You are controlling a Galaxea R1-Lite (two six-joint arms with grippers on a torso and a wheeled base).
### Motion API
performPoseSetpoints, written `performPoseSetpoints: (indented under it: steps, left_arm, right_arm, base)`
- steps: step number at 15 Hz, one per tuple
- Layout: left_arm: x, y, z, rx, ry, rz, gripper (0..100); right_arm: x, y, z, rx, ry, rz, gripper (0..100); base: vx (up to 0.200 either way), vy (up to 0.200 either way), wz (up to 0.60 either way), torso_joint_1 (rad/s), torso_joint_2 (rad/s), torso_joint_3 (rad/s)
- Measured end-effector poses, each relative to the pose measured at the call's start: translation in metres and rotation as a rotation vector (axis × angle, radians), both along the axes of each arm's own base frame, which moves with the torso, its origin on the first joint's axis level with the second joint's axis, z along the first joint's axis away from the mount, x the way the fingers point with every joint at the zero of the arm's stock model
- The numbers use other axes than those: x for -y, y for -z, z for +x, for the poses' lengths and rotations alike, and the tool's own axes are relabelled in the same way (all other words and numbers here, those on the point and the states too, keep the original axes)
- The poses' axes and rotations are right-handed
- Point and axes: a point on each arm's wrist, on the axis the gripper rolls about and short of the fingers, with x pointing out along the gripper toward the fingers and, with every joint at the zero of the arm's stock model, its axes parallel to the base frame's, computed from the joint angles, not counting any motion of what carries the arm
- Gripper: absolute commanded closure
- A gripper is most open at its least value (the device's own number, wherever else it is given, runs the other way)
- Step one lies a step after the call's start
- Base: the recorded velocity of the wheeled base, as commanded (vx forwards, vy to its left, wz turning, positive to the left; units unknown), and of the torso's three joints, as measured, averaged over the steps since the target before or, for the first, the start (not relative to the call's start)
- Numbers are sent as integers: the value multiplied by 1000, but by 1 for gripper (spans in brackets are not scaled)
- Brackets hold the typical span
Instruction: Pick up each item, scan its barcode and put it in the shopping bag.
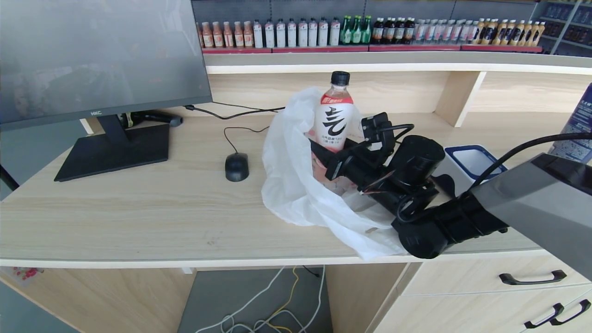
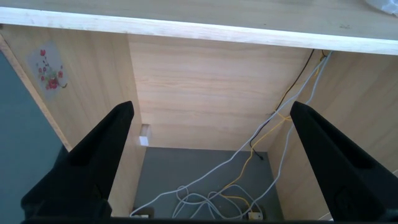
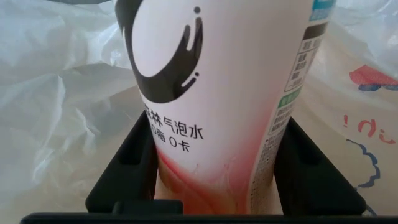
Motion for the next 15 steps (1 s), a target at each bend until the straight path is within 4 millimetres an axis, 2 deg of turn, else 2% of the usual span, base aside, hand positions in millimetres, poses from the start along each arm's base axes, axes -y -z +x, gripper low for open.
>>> performPoseSetpoints:
  steps: [1,8,15]
  left_arm:
    - [0,0,0,0,0,0,0]
    - [0,0,0,0,0,0,0]
    - [0,0,0,0,0,0,0]
  right_arm:
    - [0,0,0,-2,0,0,0]
    - [1,-5,-2,2,-4,12,0]
    - [6,-24,-10,36,0,30,0]
  base:
    - [0,0,0,0,0,0]
    - [0,0,0,0,0,0]
    - [0,0,0,0,0,0]
